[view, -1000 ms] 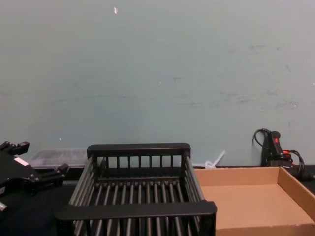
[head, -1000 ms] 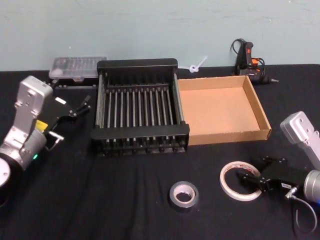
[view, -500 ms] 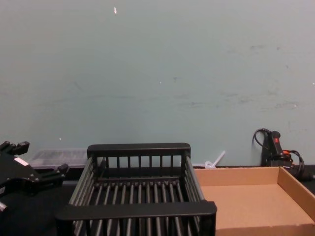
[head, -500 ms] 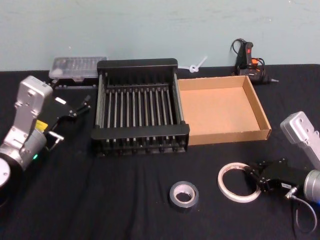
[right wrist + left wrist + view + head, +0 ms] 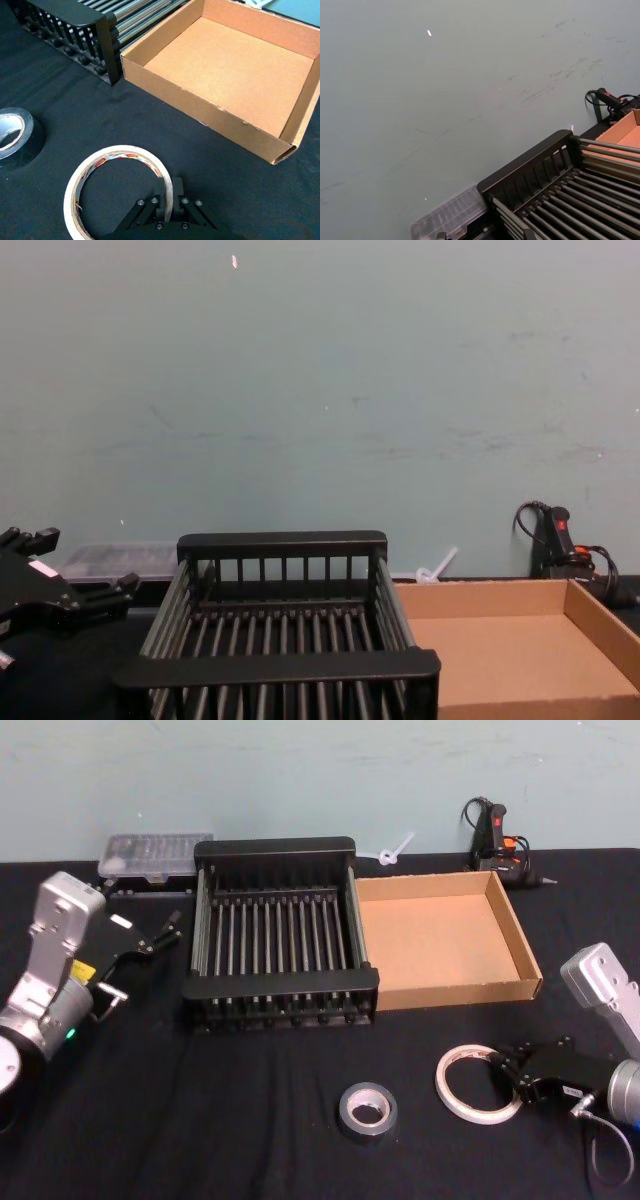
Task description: Pick up the white tape and place it into the black box , Pick up the silver tape and place it into the brown box.
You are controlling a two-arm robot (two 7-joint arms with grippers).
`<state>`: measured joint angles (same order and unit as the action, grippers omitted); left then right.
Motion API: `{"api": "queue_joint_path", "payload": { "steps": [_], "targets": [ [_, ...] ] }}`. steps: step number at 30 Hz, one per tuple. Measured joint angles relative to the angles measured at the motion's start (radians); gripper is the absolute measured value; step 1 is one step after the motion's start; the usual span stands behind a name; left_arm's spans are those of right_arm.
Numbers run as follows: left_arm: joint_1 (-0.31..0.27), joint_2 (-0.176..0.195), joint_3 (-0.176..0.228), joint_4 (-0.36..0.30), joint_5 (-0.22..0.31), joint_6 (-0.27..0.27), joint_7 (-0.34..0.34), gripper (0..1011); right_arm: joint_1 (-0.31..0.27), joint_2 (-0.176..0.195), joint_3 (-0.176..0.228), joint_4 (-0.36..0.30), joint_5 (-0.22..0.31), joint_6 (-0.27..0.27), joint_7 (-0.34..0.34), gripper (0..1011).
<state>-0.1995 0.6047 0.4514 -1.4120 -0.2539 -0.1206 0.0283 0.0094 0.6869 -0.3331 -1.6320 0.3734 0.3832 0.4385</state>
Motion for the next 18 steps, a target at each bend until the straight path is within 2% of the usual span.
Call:
{"api": "queue_joint_path", "payload": {
  "steps": [9,18],
  "targets": [
    [0.0,0.0,0.0,0.0,0.0,0.0,0.0,1001,-0.003,0.007,0.004,-0.008,0.014,-0.008,0.017,97],
    [0.0,0.0,0.0,0.0,0.0,0.0,0.0,1001,-0.012,0.013,0.039,-0.061,0.055,-0.045,0.013,97]
  ]
}}
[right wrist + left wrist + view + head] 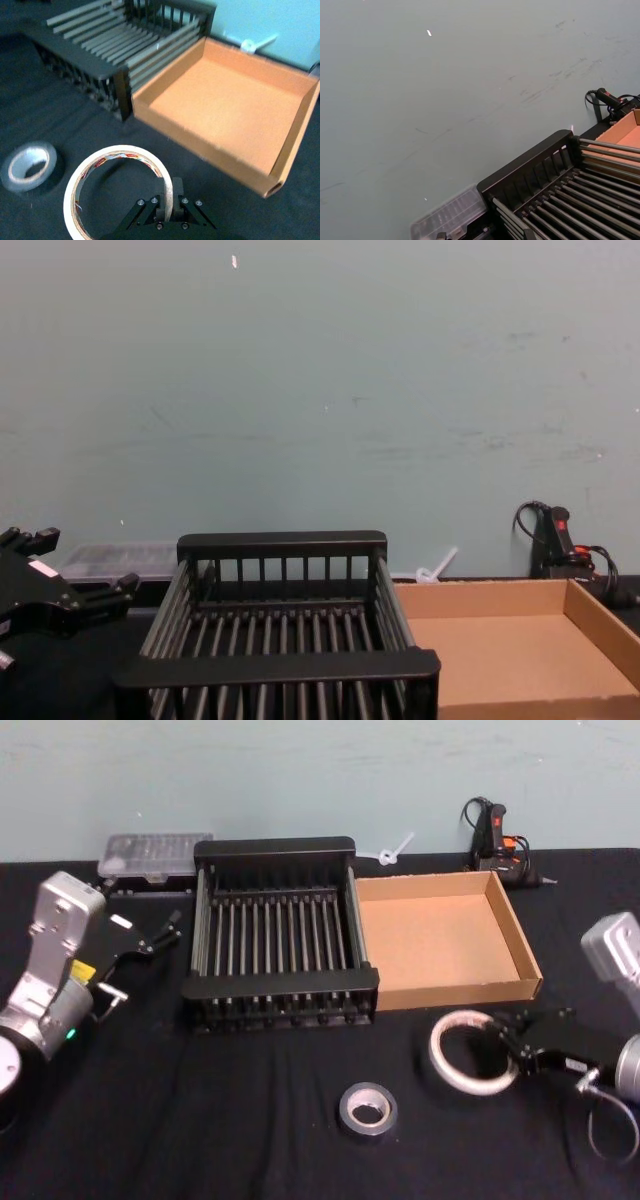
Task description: Pick up the white tape and place it into the black box , Pick up the silver tape and place it into the brown box.
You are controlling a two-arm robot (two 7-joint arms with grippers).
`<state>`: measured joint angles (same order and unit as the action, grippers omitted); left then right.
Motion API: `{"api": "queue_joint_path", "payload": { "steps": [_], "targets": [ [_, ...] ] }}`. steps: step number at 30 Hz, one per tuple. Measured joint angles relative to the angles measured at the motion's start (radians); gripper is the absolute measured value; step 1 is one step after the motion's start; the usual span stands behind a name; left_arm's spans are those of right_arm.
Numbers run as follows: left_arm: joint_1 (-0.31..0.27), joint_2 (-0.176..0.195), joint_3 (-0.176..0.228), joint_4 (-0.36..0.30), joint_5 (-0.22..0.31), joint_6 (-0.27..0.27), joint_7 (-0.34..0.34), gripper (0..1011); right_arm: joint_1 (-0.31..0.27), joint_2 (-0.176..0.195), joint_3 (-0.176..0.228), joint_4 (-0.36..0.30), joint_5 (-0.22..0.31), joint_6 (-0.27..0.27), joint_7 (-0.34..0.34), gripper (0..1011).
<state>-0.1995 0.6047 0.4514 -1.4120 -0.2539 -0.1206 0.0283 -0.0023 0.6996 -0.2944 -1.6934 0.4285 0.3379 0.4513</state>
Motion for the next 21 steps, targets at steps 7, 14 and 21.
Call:
{"api": "queue_joint_path", "payload": {
  "steps": [7,14,21],
  "targets": [
    [0.0,0.0,0.0,0.0,0.0,0.0,0.0,1001,0.036,-0.013,0.011,-0.012,0.006,-0.031,-0.018,97],
    [0.0,0.0,0.0,0.0,0.0,0.0,0.0,1001,0.099,-0.043,-0.005,0.018,-0.017,-0.054,-0.033,97],
    [0.0,0.0,0.0,0.0,0.0,0.0,0.0,1001,0.184,-0.091,-0.045,0.074,-0.063,-0.079,-0.036,97]
  ]
}}
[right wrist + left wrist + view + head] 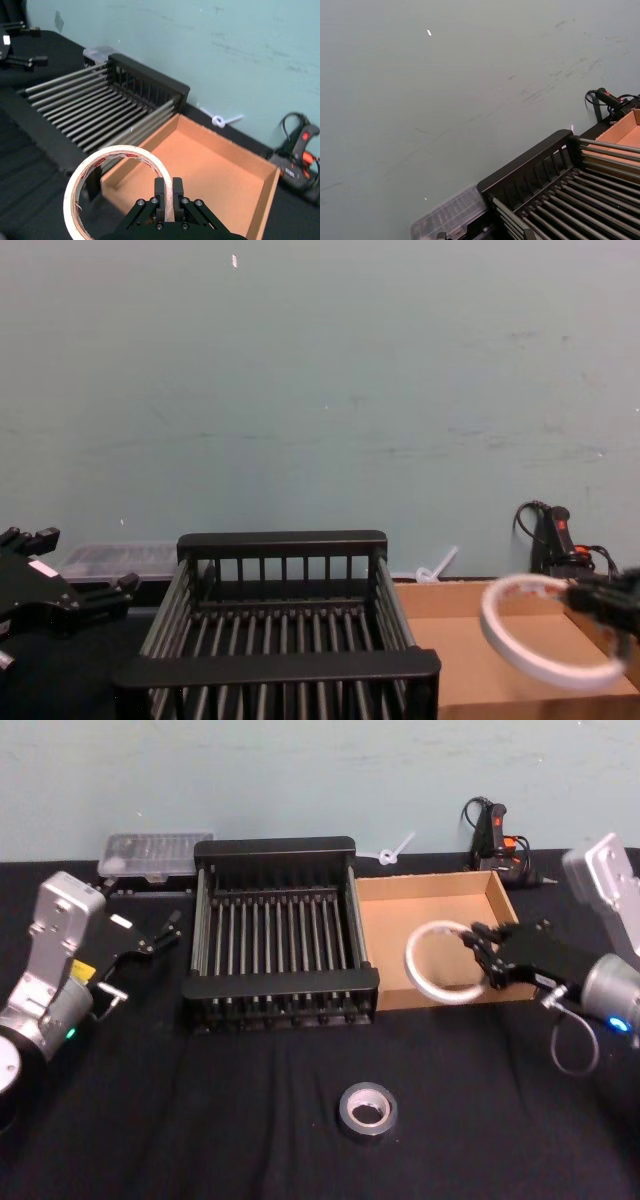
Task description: Pick up the white tape and place it into the black box , Pick up the silver tape and place it into the brown box.
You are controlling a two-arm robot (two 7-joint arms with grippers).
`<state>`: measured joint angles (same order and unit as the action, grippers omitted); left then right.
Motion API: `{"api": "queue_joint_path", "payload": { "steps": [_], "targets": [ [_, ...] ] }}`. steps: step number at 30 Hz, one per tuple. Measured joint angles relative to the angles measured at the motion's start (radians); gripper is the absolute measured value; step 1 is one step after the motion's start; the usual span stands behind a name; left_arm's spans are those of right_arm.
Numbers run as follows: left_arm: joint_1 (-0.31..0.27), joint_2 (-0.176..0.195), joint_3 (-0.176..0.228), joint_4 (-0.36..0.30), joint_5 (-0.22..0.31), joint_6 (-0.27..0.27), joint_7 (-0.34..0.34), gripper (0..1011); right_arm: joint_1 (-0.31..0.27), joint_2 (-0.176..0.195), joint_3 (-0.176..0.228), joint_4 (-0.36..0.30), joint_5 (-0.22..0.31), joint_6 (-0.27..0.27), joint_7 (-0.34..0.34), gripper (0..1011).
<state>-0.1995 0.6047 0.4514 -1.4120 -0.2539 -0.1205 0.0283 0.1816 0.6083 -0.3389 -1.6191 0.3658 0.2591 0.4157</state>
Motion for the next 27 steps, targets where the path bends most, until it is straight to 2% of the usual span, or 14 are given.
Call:
{"api": "queue_joint_path", "payload": {
  "steps": [7,16,27],
  "targets": [
    [0.0,0.0,0.0,0.0,0.0,0.0,0.0,1001,0.106,-0.064,-0.045,0.087,-0.038,-0.017,0.018,97],
    [0.0,0.0,0.0,0.0,0.0,0.0,0.0,1001,0.214,-0.126,-0.093,0.187,-0.077,-0.03,0.049,97],
    [0.0,0.0,0.0,0.0,0.0,0.0,0.0,1001,0.317,-0.196,-0.144,0.295,-0.113,-0.051,0.077,97]
  ]
}}
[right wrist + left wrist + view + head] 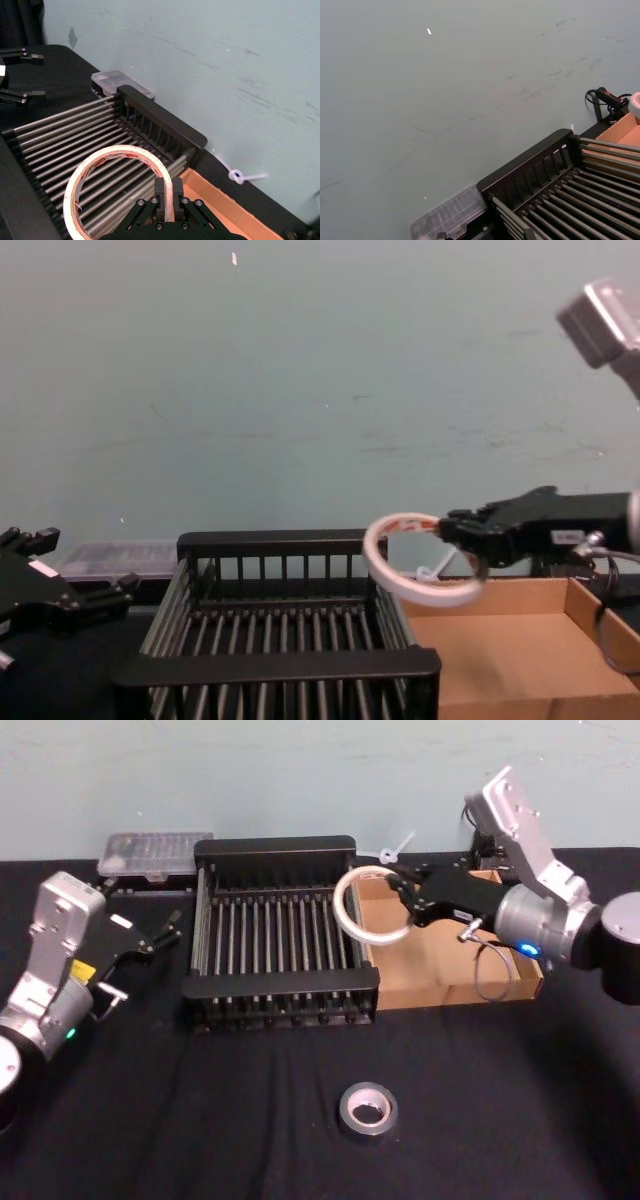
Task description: Pick up the white tape and place it into the black box , Pick up the silver tape and place it into the brown box.
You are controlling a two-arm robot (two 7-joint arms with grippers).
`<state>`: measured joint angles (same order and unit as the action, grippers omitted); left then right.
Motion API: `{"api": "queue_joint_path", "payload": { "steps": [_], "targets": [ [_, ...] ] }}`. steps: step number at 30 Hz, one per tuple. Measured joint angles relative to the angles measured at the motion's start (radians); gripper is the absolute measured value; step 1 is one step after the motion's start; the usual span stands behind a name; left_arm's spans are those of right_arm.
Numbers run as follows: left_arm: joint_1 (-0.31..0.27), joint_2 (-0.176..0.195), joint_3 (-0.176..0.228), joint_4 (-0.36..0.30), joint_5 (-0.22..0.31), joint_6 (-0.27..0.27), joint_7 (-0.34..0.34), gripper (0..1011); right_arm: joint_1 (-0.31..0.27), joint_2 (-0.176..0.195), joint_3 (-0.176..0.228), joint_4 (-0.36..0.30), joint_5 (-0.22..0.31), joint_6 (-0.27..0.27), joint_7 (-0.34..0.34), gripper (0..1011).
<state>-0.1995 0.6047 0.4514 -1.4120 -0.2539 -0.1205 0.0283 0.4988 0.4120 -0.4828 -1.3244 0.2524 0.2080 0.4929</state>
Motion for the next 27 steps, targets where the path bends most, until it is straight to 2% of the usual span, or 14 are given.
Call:
{"api": "queue_joint_path", "payload": {
  "steps": [19,27],
  "targets": [
    [0.0,0.0,0.0,0.0,0.0,0.0,0.0,1002,0.095,-0.095,-0.069,0.134,-0.039,-0.026,0.037,97],
    [0.0,0.0,0.0,0.0,0.0,0.0,0.0,1001,0.104,-0.106,-0.075,0.149,-0.046,-0.029,0.036,97]
  ]
}}
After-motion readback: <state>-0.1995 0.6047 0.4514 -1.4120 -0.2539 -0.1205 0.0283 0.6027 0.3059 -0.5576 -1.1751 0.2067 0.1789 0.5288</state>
